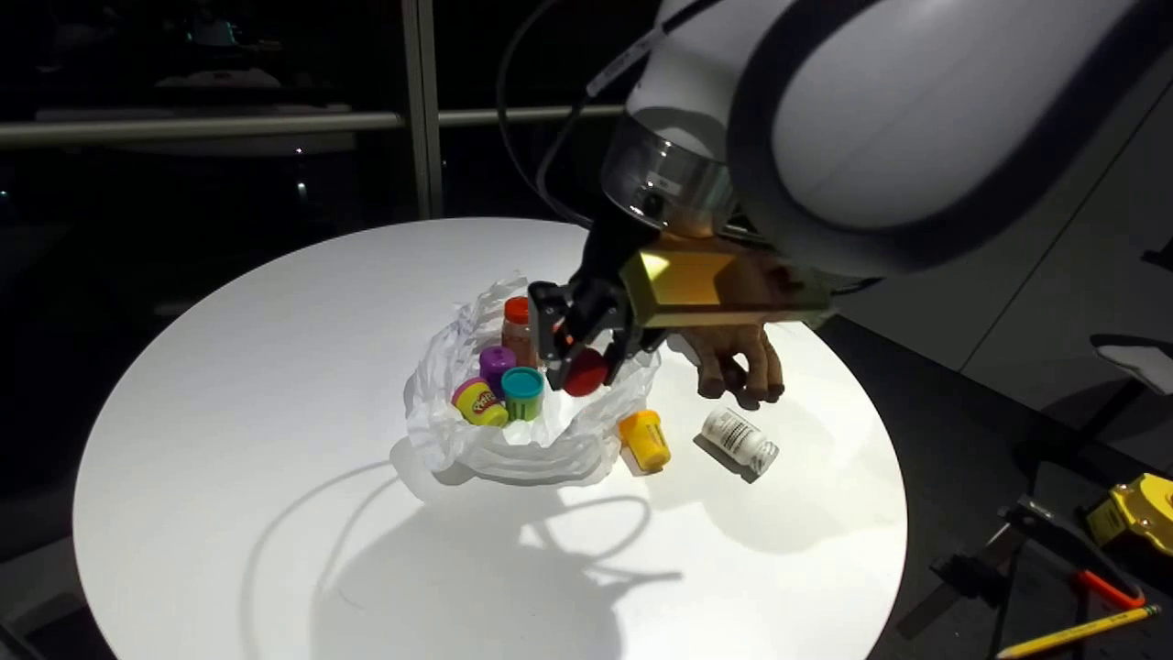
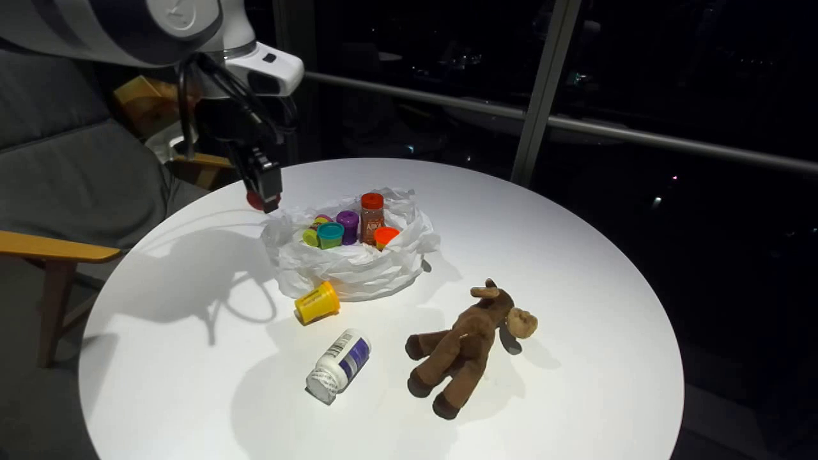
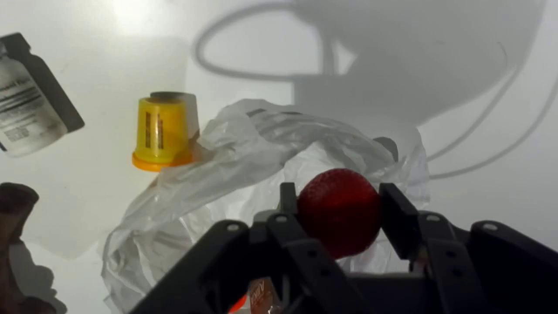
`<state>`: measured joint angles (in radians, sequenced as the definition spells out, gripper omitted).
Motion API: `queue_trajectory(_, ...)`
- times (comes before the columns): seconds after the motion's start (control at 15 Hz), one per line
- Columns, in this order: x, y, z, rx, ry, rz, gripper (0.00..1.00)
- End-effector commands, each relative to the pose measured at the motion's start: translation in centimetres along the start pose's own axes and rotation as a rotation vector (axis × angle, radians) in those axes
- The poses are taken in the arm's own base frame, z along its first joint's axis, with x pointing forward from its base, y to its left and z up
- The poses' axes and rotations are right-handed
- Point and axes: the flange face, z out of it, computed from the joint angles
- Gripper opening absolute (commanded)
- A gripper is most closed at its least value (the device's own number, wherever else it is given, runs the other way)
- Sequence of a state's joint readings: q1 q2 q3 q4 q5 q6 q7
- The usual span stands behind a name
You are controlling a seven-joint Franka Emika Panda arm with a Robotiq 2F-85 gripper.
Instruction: Put the objects on the table into the plastic bag.
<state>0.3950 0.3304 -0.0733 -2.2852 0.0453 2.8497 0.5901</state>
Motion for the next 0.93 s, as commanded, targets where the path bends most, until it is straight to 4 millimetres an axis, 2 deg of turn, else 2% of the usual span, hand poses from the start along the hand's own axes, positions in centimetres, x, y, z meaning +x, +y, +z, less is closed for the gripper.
queue_trajectory(0.0,3.6,-2.7,3.6,0.006,-0.011,-0.01,0.25)
queue_trajectory(0.2,4.8,-3.2,7.3,-0.02,-0.042,-0.012,0.25)
queue_trajectory(0.4,6.4,-2.9,10.2,-0.052,-0.028,-0.001,0.25)
queue_trajectory(0.47,7.2,-2.7,10.7,-0.057,-0.015,0.01,0.25)
queue_trajectory(0.87,11.8,-1.4,10.8,-0.065,0.065,0.068,0.25)
